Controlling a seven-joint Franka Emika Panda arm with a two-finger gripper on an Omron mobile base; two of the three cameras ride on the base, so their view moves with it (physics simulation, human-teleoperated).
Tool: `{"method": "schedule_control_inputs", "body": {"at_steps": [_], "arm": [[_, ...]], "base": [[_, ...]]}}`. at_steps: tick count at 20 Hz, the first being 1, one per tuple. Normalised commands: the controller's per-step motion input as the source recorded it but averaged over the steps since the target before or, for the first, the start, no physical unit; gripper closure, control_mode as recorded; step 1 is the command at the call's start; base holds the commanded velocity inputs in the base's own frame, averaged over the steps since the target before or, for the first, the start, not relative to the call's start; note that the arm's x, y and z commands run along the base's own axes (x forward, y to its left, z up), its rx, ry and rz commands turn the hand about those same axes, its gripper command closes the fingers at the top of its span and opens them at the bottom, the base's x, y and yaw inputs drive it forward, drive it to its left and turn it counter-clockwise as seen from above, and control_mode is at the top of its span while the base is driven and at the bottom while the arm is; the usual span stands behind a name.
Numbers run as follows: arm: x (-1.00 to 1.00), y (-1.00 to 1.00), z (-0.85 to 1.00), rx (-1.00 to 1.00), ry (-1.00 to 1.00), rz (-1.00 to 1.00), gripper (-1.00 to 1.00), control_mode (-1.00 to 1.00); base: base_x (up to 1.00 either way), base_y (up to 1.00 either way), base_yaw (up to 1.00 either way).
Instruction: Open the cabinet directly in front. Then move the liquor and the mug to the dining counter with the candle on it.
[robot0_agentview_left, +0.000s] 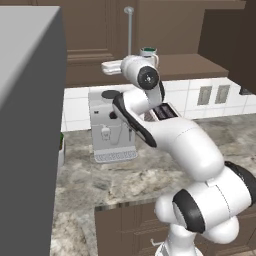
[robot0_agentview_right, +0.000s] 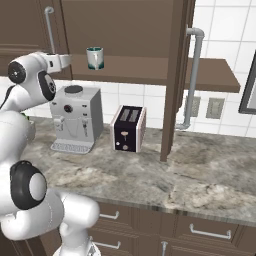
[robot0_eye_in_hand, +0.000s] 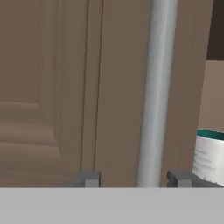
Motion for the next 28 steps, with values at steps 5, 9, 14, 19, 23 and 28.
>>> {"method": "schedule_control_inputs", "body": {"at_steps": [5, 9, 14, 19, 23, 28], "arm": [[0.94, 0.06, -0.10, 0.00, 0.02, -0.03, -1.00, -1.00], [0.89, -0.34, -0.27, 0.07, 0.00, 0.07, -1.00, -1.00], [0.01, 0.00, 0.00, 0.00, 0.00, 0.00, 1.00, -1.00], [0.00, 0.04, 0.00, 0.00, 0.00, 0.00, 1.00, -1.00], [-0.04, 0.55, 0.13, 0.00, 0.00, 0.00, 1.00, -1.00], [-0.24, 0.98, 0.01, 0.00, 0.03, 0.00, 1.00, -1.00]], "base": [[0.00, 0.00, 0.00], [0.00, 0.00, 0.00], [0.00, 0.00, 0.00], [0.00, 0.00, 0.00], [0.00, 0.00, 0.00], [0.00, 0.00, 0.00]]}}
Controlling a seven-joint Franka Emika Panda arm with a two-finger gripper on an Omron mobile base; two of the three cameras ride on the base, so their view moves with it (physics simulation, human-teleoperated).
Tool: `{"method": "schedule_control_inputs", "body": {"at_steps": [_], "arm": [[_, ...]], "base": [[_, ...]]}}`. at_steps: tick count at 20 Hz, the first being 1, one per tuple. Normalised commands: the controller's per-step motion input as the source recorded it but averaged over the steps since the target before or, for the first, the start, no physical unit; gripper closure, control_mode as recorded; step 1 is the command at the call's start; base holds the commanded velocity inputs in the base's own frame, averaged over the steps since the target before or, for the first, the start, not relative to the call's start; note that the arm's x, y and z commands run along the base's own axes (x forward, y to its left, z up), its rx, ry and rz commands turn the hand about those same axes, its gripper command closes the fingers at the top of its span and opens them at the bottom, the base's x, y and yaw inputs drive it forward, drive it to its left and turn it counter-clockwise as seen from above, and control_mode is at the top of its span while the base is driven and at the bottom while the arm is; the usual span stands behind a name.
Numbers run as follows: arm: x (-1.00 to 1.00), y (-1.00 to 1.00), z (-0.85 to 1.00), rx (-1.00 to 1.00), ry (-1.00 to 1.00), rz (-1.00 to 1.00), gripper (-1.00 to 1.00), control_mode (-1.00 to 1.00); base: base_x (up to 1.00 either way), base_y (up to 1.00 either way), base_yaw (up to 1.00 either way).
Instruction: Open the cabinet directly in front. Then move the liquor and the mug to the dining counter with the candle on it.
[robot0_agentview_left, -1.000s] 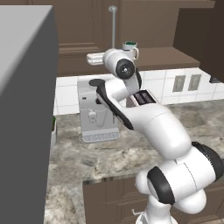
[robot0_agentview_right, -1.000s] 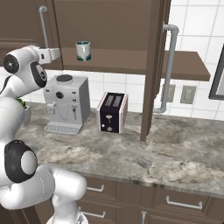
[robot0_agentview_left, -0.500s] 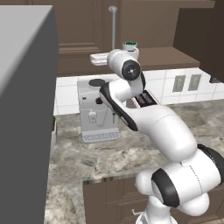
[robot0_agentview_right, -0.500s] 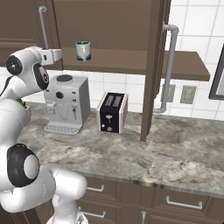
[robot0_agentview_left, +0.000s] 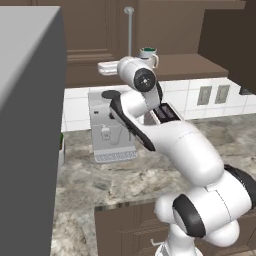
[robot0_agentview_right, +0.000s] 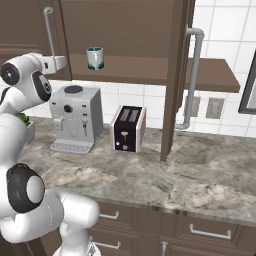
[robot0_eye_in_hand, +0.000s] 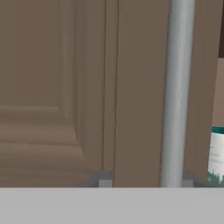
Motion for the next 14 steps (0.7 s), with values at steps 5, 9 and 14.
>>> {"method": "schedule_control_inputs", "body": {"at_steps": [5, 9, 14], "arm": [[-0.66, 1.00, 0.00, 0.00, 0.00, 0.00, 1.00, -1.00], [-1.00, 1.00, 0.00, 0.00, -0.07, 0.00, 1.00, -1.00], [-0.88, 1.00, 0.00, -0.02, -0.06, 0.00, 1.00, -1.00]], "base": [[0.00, 0.00, 0.00], [0.00, 0.00, 0.00], [0.00, 0.00, 0.00]]}}
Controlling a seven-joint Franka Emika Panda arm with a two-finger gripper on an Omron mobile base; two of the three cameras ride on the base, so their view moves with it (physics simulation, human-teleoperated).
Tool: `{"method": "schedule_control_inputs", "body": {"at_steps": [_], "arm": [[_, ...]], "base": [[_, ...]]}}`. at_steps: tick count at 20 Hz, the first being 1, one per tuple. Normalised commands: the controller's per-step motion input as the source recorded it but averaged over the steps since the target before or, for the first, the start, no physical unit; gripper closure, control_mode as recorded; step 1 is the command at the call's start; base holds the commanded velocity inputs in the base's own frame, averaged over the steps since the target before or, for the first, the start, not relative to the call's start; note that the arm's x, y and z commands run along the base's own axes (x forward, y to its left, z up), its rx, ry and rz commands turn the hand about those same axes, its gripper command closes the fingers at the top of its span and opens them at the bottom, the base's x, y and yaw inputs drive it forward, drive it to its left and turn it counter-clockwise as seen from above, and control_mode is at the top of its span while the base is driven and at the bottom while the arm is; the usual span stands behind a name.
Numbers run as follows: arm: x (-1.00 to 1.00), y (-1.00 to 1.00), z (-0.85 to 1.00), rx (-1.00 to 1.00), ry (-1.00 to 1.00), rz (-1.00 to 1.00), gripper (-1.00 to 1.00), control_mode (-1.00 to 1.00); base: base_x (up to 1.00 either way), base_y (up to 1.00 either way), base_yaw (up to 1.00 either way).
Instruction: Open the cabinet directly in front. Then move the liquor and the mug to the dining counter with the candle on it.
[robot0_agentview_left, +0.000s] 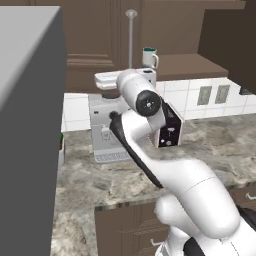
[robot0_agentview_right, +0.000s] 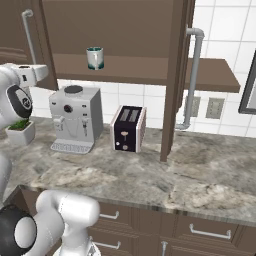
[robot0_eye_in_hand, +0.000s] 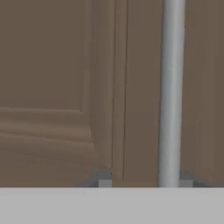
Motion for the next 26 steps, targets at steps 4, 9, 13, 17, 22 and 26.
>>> {"method": "schedule_control_inputs", "body": {"at_steps": [4, 9, 13, 17, 22, 26], "arm": [[-0.74, 1.00, 0.00, -0.04, -0.04, 0.00, 1.00, -1.00], [-0.69, 1.00, 0.00, -0.07, -0.01, 0.00, 1.00, -1.00], [-0.60, 1.00, 0.00, -0.08, 0.00, 0.00, 1.00, -1.00], [-0.61, 1.00, 0.00, -0.10, 0.00, -0.02, 1.00, -1.00], [-0.09, 0.89, 0.00, -0.15, 0.02, -0.06, -1.00, -1.00], [-0.15, 0.12, 0.00, -0.01, 0.00, -0.01, -1.00, -1.00]], "base": [[0.00, 0.00, 0.00], [0.00, 0.00, 0.00], [0.00, 0.00, 0.00], [0.00, 0.00, 0.00], [0.00, 0.00, 0.00], [0.00, 0.00, 0.00]]}}
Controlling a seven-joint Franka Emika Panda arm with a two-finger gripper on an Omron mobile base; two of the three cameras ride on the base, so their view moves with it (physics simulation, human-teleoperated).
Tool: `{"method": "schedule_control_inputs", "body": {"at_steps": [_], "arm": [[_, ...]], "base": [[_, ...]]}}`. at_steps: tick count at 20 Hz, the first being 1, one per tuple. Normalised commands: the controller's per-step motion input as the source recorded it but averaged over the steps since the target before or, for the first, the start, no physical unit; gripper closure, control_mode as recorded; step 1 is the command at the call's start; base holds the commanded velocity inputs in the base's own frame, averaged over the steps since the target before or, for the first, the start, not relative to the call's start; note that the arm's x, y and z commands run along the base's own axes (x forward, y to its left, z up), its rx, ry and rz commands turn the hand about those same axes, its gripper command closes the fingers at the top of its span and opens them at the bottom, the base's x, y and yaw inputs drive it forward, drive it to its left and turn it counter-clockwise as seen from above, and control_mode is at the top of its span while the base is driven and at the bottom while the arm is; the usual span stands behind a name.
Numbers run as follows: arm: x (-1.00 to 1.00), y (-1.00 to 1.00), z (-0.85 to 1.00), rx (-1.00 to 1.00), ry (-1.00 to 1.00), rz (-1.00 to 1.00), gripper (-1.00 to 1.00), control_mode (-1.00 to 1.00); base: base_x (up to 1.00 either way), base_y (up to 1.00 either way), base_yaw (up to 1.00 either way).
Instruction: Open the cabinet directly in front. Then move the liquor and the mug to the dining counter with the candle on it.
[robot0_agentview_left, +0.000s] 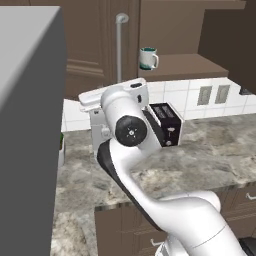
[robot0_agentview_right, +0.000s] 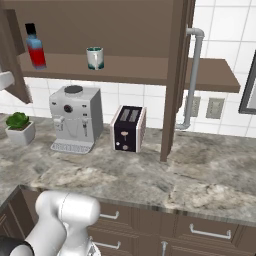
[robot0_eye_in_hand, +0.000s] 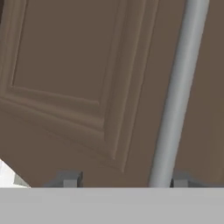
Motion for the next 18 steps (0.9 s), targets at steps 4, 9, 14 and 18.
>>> {"method": "schedule_control_inputs", "body": {"at_steps": [4, 9, 14, 18], "arm": [[-0.98, 0.08, 0.00, 0.01, -0.15, -0.01, -1.00, -1.00], [-1.00, -0.13, -0.01, 0.08, -0.21, -0.09, -1.00, -1.00], [-0.93, -0.79, 0.01, 0.27, -0.03, -0.02, -1.00, -1.00], [-0.20, -1.00, 0.06, 0.38, 0.07, 0.05, -1.00, -1.00]], "base": [[0.00, 0.00, 0.00], [0.00, 0.00, 0.00], [0.00, 0.00, 0.00], [0.00, 0.00, 0.00]]}}
